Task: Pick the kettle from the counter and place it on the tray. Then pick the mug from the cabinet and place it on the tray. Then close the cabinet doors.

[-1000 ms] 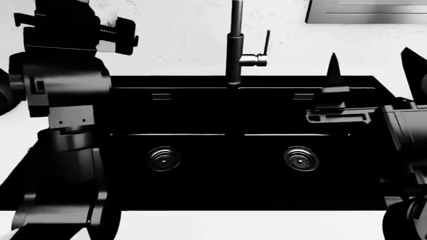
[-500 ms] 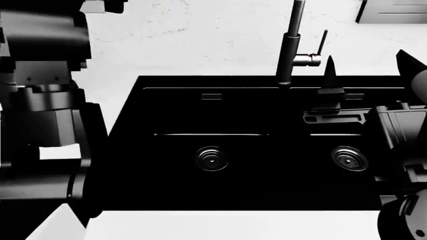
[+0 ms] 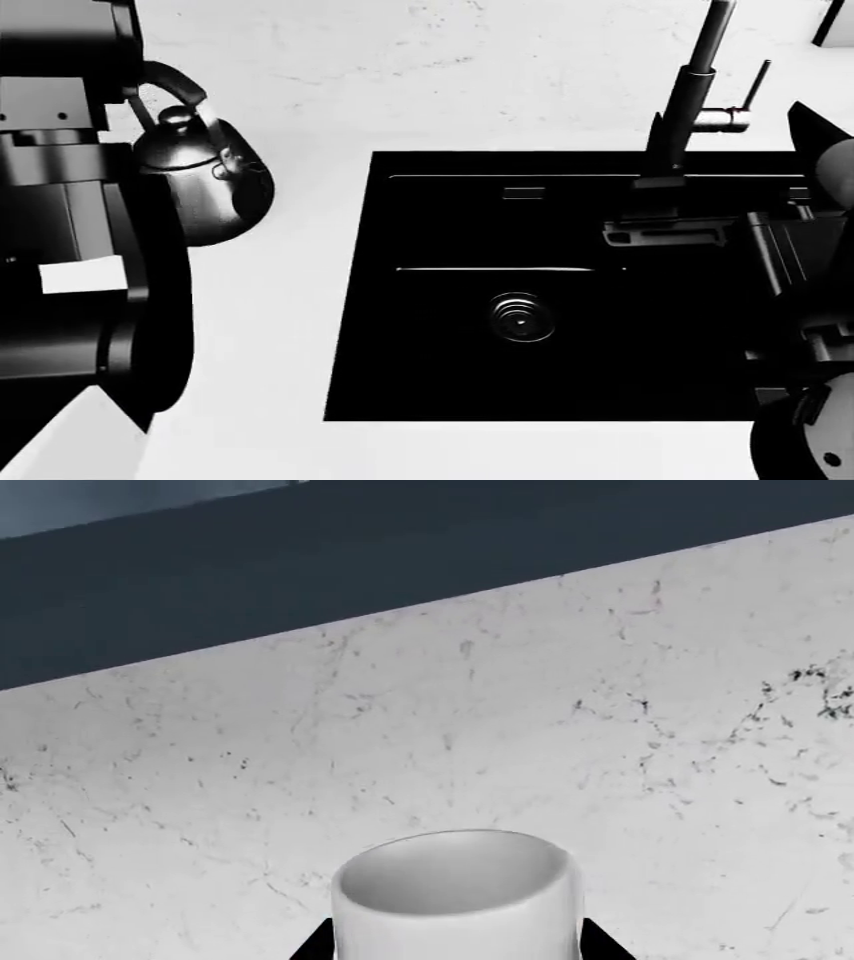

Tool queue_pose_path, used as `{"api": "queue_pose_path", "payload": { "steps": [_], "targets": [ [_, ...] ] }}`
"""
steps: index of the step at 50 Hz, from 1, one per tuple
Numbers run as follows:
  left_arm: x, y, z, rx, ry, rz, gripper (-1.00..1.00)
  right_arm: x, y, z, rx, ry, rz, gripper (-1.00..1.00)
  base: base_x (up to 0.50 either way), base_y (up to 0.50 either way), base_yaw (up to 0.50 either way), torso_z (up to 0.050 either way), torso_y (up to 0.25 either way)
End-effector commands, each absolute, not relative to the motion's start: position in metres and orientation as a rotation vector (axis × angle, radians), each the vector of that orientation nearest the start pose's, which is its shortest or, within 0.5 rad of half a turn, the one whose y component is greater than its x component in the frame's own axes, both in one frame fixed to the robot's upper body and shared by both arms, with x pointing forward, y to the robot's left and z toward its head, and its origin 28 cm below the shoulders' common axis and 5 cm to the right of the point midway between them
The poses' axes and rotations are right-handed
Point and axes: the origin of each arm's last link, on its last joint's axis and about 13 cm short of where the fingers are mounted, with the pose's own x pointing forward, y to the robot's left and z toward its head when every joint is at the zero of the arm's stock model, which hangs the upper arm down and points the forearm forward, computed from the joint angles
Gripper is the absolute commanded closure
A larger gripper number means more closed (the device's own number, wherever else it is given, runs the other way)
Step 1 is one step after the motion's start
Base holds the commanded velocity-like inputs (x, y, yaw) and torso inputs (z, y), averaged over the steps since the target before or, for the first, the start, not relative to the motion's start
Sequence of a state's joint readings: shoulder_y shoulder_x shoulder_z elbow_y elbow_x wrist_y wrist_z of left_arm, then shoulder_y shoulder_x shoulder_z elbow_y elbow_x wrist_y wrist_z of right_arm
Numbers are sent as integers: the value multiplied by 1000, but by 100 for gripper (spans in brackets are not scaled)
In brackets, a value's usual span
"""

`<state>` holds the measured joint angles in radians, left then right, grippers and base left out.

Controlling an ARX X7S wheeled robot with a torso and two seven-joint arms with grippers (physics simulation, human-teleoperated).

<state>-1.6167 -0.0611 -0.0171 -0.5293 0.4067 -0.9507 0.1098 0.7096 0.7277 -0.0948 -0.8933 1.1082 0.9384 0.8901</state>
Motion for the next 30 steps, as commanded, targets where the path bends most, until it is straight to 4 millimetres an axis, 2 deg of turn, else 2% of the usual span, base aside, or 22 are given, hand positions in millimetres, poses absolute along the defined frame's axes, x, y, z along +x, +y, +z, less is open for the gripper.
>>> {"api": "queue_pose_path", "payload": {
  "steps": [1, 30],
  "targets": [
    [369, 258, 404, 205, -128, 305, 100, 194, -129, 256, -149, -351, -74, -100, 0, 500, 0, 0, 0],
    [369, 262, 393, 215, -99, 297, 100, 196, -129, 254, -146, -348, -76, -100, 0, 500, 0, 0, 0]
  ]
}}
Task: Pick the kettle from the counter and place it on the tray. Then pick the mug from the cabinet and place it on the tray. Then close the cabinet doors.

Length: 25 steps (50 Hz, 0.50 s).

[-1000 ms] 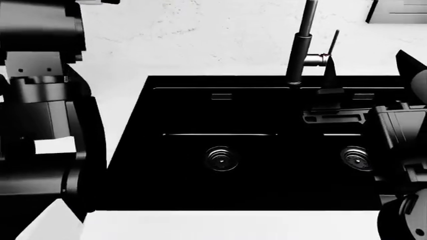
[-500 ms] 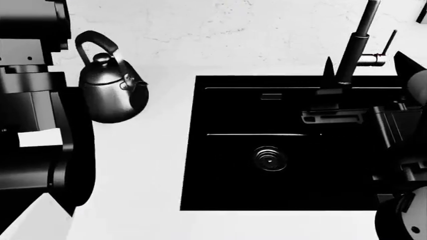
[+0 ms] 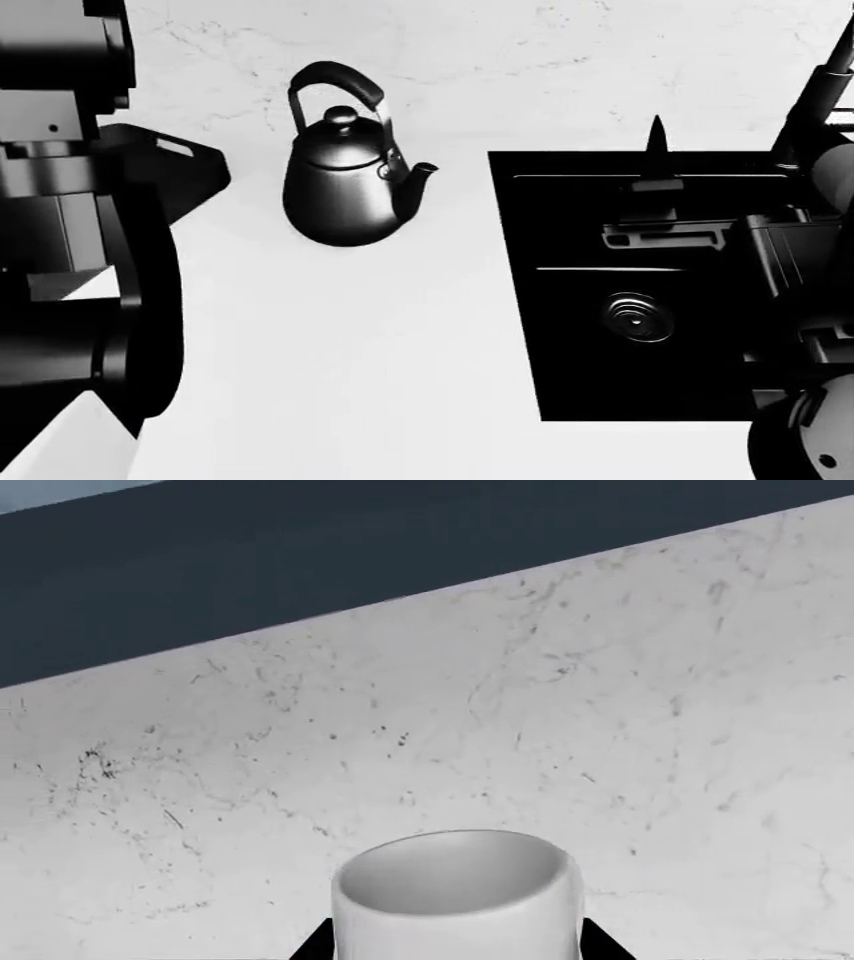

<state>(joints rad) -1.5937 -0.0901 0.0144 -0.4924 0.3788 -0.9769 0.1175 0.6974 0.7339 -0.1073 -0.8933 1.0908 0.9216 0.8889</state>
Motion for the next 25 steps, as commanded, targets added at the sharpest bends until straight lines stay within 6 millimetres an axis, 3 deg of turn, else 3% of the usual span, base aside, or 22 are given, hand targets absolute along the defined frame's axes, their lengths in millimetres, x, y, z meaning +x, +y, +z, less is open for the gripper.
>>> {"api": "queue_pose_path", "payload": {
  "steps": [1, 25],
  "targets": [
    [370, 262, 392, 217, -97, 296, 100, 196, -129, 253, -146, -347, -77, -100, 0, 500, 0, 0, 0],
    [363, 263, 388, 222, -81, 291, 100, 197, -129, 254, -142, -348, -75, -100, 0, 500, 0, 0, 0]
  ]
}}
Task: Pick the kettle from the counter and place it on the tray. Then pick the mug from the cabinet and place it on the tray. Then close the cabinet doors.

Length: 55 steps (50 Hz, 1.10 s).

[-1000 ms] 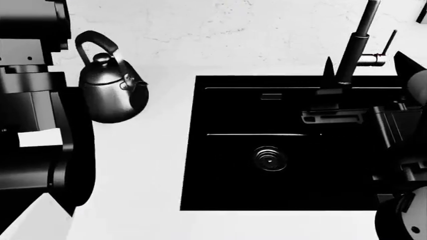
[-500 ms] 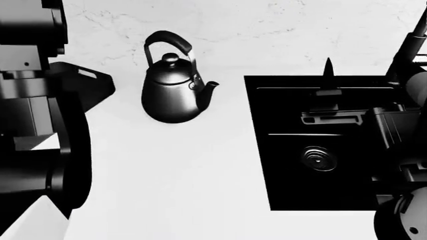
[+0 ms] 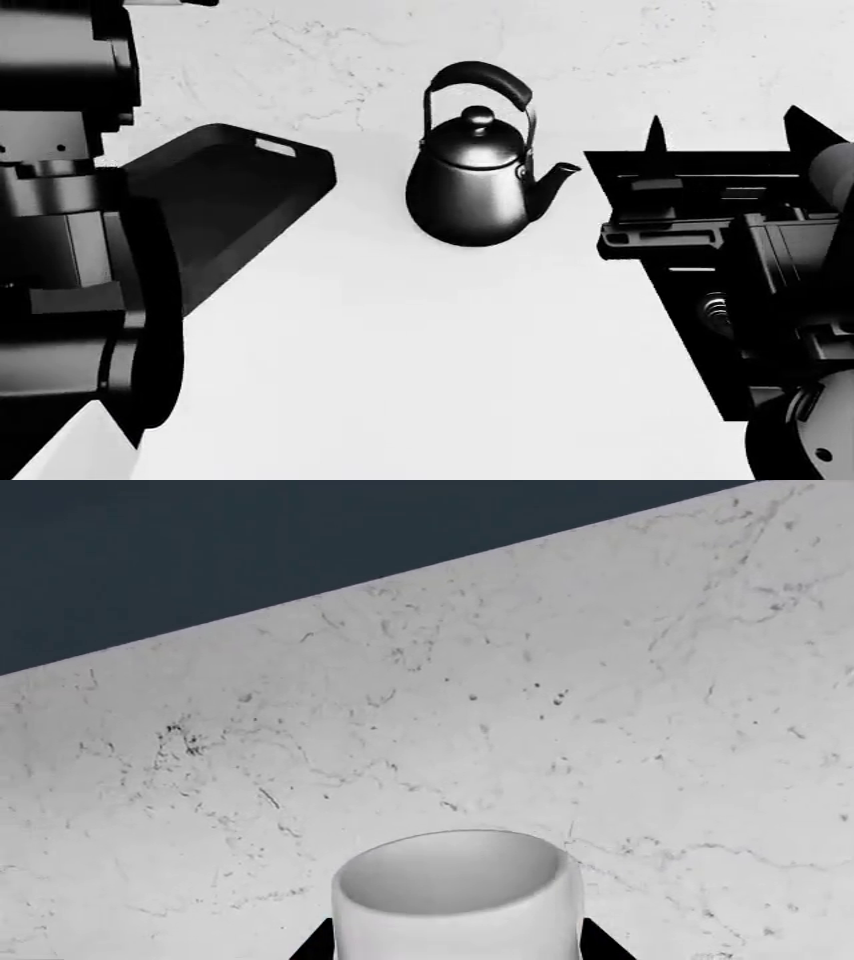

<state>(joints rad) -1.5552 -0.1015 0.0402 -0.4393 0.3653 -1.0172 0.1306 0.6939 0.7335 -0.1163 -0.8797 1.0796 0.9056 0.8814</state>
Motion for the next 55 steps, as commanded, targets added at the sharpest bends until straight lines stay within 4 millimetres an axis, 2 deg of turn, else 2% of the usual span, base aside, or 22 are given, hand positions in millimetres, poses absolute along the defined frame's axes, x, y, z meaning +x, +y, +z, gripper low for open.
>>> {"api": "queue_pose_path", "payload": {
  "steps": [1, 39, 43, 55],
  "targets": [
    [363, 263, 388, 223, -82, 290, 100, 197, -128, 255, -142, -349, -75, -100, 0, 500, 0, 0, 0],
    [357, 262, 386, 228, -87, 264, 100, 198, -130, 254, -136, -347, -82, -100, 0, 500, 0, 0, 0],
    [352, 260, 388, 246, -106, 242, 100, 196, -134, 264, -119, -352, -88, -100, 0, 0, 0, 0, 0],
    [335, 263, 396, 288, -153, 211, 100, 199, -148, 320, -129, -352, -111, -100, 0, 0, 0, 0, 0]
  ]
}}
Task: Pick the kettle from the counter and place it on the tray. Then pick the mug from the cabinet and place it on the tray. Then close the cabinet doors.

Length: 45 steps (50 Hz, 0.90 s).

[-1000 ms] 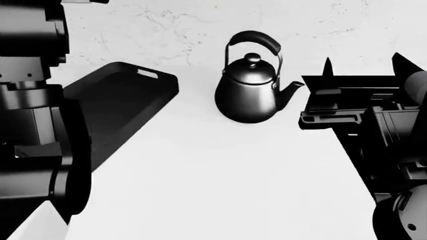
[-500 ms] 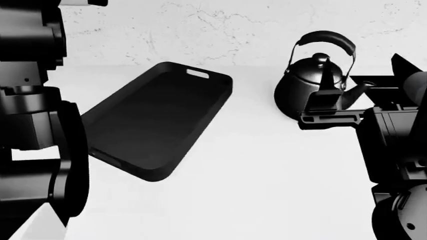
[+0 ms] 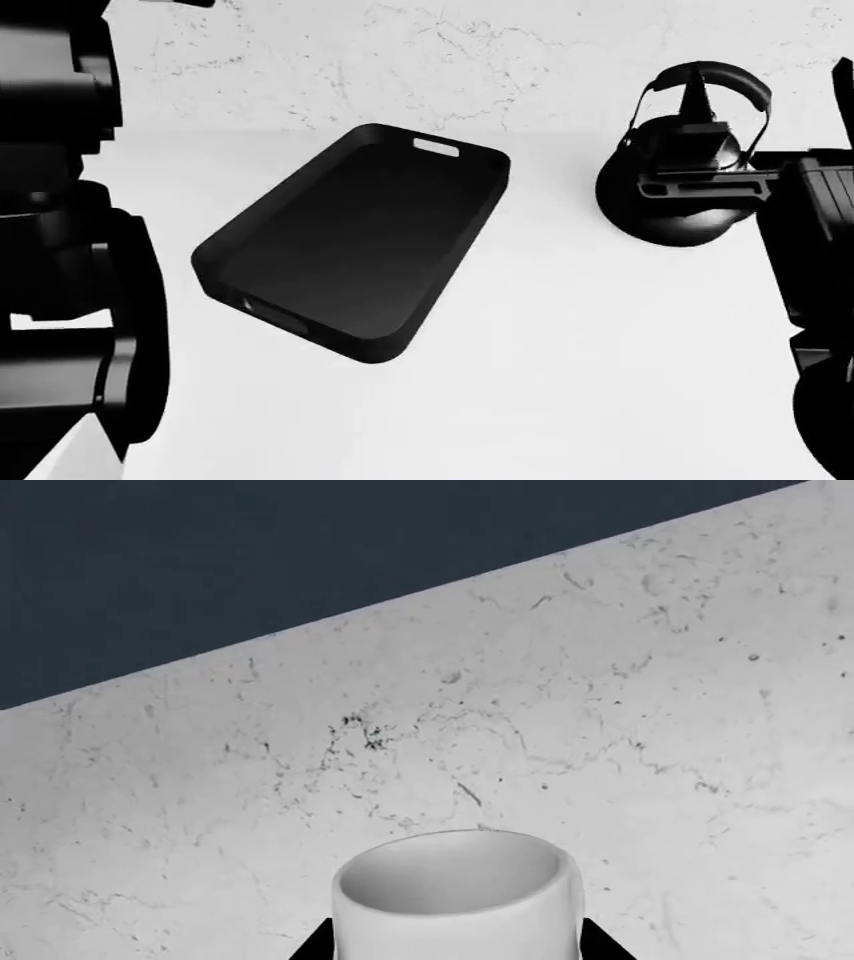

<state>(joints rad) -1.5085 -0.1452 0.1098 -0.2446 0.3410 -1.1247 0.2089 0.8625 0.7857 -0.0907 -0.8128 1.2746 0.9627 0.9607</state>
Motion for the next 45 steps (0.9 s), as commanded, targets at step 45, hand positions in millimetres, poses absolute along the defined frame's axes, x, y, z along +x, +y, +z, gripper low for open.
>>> {"api": "queue_pose_path", "payload": {
  "steps": [45],
  "targets": [
    [367, 241, 326, 378, 3, 69, 100, 208, -153, 313, -114, -351, -133, -100, 155, 0, 0, 0, 0]
  ]
}}
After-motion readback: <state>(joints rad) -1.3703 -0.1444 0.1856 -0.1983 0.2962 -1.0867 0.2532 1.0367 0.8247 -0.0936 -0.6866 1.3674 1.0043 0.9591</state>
